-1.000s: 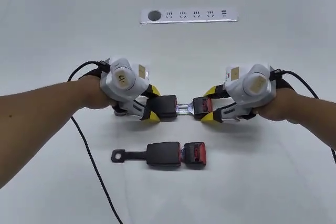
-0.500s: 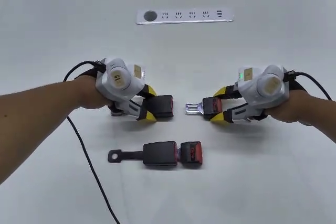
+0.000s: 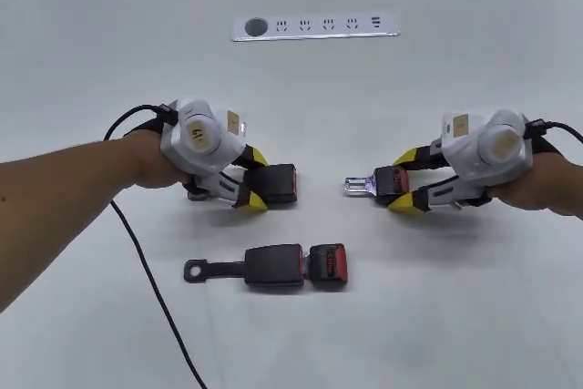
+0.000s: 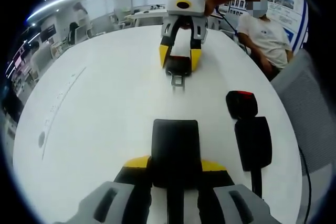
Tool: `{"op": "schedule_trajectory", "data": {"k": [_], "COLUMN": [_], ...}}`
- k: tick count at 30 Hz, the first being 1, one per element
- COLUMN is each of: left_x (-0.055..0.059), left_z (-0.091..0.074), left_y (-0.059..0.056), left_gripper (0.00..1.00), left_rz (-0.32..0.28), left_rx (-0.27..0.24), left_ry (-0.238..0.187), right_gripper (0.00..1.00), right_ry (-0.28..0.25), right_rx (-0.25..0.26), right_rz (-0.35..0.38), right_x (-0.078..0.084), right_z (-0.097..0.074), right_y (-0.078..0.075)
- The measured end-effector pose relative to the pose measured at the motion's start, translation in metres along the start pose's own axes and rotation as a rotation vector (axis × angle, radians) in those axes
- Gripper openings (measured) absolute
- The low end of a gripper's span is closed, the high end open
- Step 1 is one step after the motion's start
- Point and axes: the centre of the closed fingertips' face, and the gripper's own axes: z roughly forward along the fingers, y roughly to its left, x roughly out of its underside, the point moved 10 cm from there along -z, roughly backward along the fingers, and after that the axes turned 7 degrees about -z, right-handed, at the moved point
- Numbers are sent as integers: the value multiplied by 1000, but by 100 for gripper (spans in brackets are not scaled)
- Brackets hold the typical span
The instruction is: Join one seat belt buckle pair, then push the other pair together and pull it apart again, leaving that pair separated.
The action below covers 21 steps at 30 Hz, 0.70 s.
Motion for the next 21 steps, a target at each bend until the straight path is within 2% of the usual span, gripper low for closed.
{"op": "schedule_trajectory", "data": {"k": [7, 21], "left_x": [0, 1], "left_z": [1, 1], "left_y": [0, 1], "left_gripper": [34, 34], "left_rz": [-1, -2], "left_rx": [0, 3], "left_ry": [0, -2], "right_gripper": [33, 34], "right_ry": [10, 20], "right_rx": [0, 3], "right_rz": [9, 14], "right_x": [9, 18], "right_z": [-5, -17], "right_y": [-4, 0]}}
